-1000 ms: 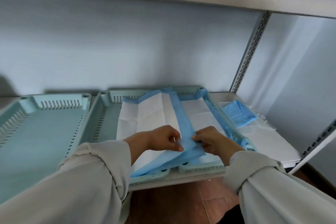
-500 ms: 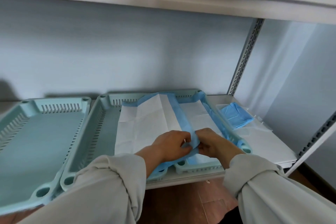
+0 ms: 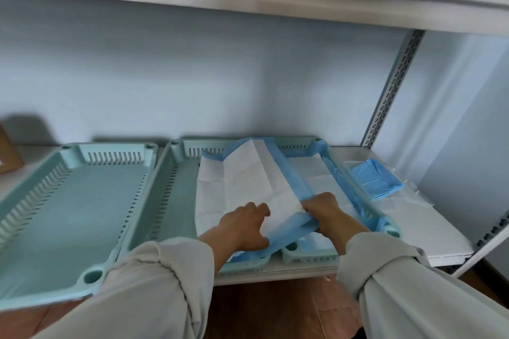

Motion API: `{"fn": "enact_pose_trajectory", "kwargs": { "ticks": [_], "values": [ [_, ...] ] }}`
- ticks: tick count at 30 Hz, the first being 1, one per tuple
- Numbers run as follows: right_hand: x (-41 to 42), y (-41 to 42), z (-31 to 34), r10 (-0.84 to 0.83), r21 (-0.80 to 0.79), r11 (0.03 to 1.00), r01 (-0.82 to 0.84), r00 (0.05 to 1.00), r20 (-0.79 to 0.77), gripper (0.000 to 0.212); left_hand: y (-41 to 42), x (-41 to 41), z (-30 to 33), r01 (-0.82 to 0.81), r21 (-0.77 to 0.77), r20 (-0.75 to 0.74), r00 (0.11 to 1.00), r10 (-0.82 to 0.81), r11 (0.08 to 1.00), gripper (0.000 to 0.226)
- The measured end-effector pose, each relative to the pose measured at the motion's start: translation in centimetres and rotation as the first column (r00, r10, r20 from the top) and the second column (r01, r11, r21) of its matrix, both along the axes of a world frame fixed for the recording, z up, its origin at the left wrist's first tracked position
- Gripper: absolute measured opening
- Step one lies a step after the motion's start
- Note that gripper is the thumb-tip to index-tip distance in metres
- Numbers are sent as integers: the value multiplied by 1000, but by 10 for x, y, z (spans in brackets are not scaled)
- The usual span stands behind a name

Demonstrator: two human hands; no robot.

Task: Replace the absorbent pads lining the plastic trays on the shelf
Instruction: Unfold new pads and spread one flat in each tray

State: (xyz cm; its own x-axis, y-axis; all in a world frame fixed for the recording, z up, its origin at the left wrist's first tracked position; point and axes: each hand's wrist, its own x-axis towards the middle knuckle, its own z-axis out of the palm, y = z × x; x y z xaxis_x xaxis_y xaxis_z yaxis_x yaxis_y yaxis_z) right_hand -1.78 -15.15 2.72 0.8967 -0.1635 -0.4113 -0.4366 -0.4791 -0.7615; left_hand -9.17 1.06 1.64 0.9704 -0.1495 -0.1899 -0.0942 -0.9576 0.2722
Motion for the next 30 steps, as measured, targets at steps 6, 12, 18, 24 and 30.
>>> {"fn": "enact_pose_trajectory", "kwargs": {
  "ticks": [6, 12, 18, 24, 30],
  "values": [
    [-25, 10, 8, 166, 179, 975, -134, 970, -180, 27, 20, -18, -19, -105, -30, -143, 985, 100, 994, 68],
    [-28, 42, 30, 43, 597, 802, -4, 998, -51, 15, 44, -19, -11, -259, -7, 62, 964, 259, 966, 40],
    [-25, 55, 42, -66, 703, 709, 56, 998, -12, 14, 76, -29, -3, -473, 23, 98, 878, 469, 881, 30],
    [-24, 46, 29, -110, 570, 817, 88, 994, 5, 18, 109, -48, 10, -533, 161, 94, 846, 525, 831, 36],
    [-39, 24, 11, 255, -329, 905, -268, 963, -84, 26, 101, -66, 37, -43, 361, -216, 968, 128, 932, 38]
  ]
}}
